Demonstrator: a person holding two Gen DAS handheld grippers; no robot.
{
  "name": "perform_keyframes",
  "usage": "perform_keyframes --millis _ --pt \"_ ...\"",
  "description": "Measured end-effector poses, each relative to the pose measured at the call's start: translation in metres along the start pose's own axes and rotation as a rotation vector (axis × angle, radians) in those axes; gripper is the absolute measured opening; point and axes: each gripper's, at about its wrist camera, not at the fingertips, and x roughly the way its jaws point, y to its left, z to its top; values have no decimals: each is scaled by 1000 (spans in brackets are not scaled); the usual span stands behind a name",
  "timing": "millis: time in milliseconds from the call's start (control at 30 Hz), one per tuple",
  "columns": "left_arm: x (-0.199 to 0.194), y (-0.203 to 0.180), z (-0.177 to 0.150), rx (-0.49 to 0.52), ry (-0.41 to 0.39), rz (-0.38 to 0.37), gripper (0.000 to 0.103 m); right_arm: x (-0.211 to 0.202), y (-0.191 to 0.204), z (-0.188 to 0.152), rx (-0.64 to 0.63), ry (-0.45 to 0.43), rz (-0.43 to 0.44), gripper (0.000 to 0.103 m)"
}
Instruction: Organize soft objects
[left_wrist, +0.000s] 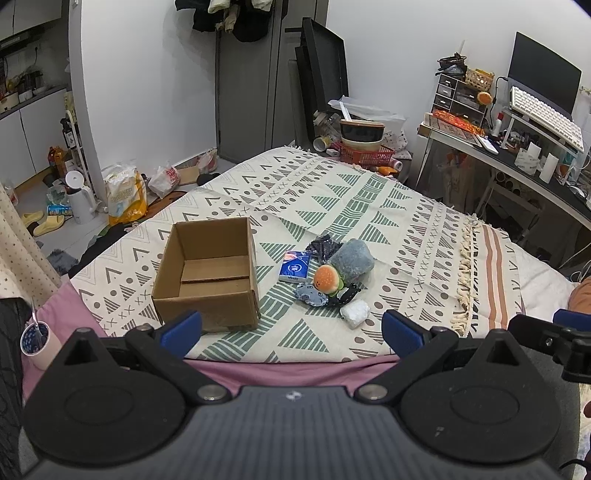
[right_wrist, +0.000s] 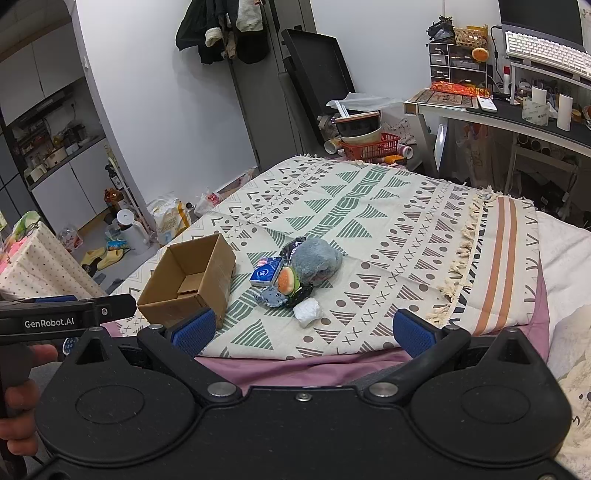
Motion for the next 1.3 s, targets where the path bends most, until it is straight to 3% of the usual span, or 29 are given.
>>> perform_keyframes --millis 467,767,1000,1133,1300 --pt "2 -2 -2 2 51 -2 103 0 0 -1 8 2 6 103" --pt "4 -3 -1 -11 -4 -18 103 3 1 0 1 3 3 103" --pt "8 -1 1 -37 42 -38 103 11 6 1 -11 15 6 103" --pt "13 -5 3 7 33 -17 103 19 7 4 -5 33 13 103" --pt "25 -5 10 -13 31 -35 103 30 2 8 1 44 7 103"
